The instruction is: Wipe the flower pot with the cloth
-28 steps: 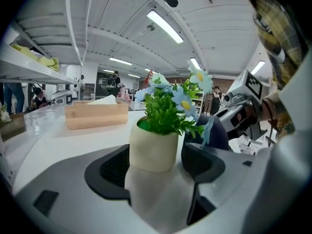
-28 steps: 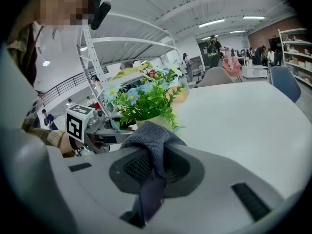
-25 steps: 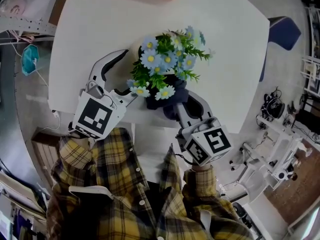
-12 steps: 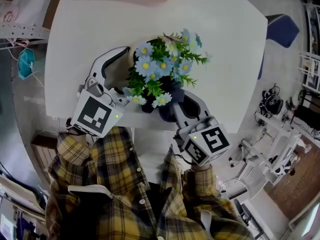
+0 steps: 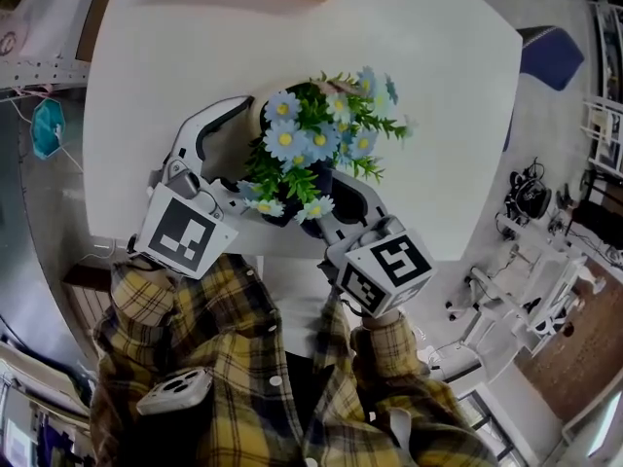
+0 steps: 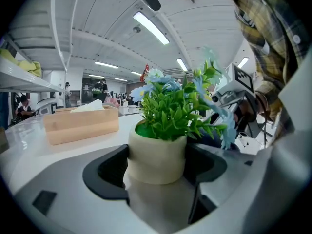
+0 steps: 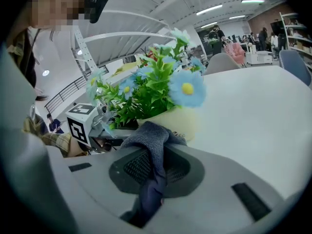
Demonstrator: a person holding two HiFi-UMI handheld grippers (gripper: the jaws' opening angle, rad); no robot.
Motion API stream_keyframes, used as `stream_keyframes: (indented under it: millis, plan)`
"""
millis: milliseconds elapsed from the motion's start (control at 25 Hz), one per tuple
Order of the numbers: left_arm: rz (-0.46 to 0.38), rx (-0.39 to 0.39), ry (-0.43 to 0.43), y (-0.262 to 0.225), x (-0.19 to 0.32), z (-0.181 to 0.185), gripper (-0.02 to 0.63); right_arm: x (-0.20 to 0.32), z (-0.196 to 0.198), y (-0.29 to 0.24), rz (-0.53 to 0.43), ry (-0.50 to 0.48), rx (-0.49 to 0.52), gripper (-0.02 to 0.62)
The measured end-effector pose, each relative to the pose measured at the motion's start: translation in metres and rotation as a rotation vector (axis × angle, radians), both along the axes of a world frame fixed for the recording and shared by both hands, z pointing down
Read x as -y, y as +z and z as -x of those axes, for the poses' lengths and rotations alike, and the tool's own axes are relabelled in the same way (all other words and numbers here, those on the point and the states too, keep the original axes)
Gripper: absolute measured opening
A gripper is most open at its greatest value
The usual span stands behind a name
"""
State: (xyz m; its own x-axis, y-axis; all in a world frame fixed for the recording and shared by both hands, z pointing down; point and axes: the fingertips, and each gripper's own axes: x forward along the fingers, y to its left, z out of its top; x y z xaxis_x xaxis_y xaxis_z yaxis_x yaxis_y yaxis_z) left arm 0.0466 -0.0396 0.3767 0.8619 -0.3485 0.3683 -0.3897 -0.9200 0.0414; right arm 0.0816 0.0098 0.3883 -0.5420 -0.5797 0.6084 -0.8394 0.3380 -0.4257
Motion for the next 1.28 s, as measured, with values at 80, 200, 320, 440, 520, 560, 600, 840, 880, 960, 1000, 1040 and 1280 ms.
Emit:
stream_keyframes:
  millis: [80, 200, 320, 440, 520, 560, 600, 840, 880, 960, 1000, 1040, 1280]
  plan:
    - [0.001, 0.002, 0.002, 0.001, 0.000, 0.000, 0.367, 0.005, 0.005, 0.006, 0.022, 0.014, 0.020, 0.032]
    - [0.002, 0.003, 0.009, 0.001, 0.000, 0.001, 0.367, 0.009, 0.006, 0.010, 0.060, 0.052, 0.080, 0.032]
    - [-0.001, 0.004, 0.016, 0.000, 0.001, 0.001, 0.367, 0.009, 0.005, 0.009, 0.081, 0.084, 0.132, 0.032]
    - [-0.001, 0.003, 0.021, -0.001, 0.000, 0.001, 0.367, 0.009, 0.004, 0.008, 0.085, 0.100, 0.145, 0.032]
    - [-0.002, 0.004, 0.027, -0.001, 0.000, 0.001, 0.367, 0.009, 0.001, 0.008, 0.088, 0.118, 0.157, 0.032]
    - [-0.002, 0.004, 0.029, -0.001, 0.000, 0.001, 0.367, 0.010, 0.000, 0.008, 0.091, 0.128, 0.161, 0.032]
    - [-0.003, 0.005, 0.031, -0.001, 0.000, 0.002, 0.367, 0.011, -0.003, 0.008, 0.095, 0.138, 0.162, 0.032]
    - [-0.005, 0.010, 0.048, 0.001, 0.000, 0.002, 0.367, 0.019, -0.026, 0.006, 0.094, 0.214, 0.160, 0.032]
    - [-0.005, 0.011, 0.053, 0.001, 0.000, 0.002, 0.367, 0.021, -0.032, 0.005, 0.090, 0.230, 0.161, 0.032]
    - [-0.006, 0.015, 0.063, 0.000, 0.000, 0.003, 0.367, 0.028, -0.044, 0.003, 0.077, 0.259, 0.163, 0.032]
    - [-0.006, 0.017, 0.067, 0.001, 0.000, 0.003, 0.367, 0.032, -0.049, 0.002, 0.069, 0.269, 0.163, 0.032]
    - [-0.004, 0.017, 0.072, 0.001, 0.000, 0.003, 0.365, 0.036, -0.053, 0.000, 0.060, 0.276, 0.161, 0.032]
    - [0.008, 0.024, 0.104, 0.003, -0.003, 0.005, 0.364, 0.055, -0.066, -0.002, 0.047, 0.238, 0.133, 0.032]
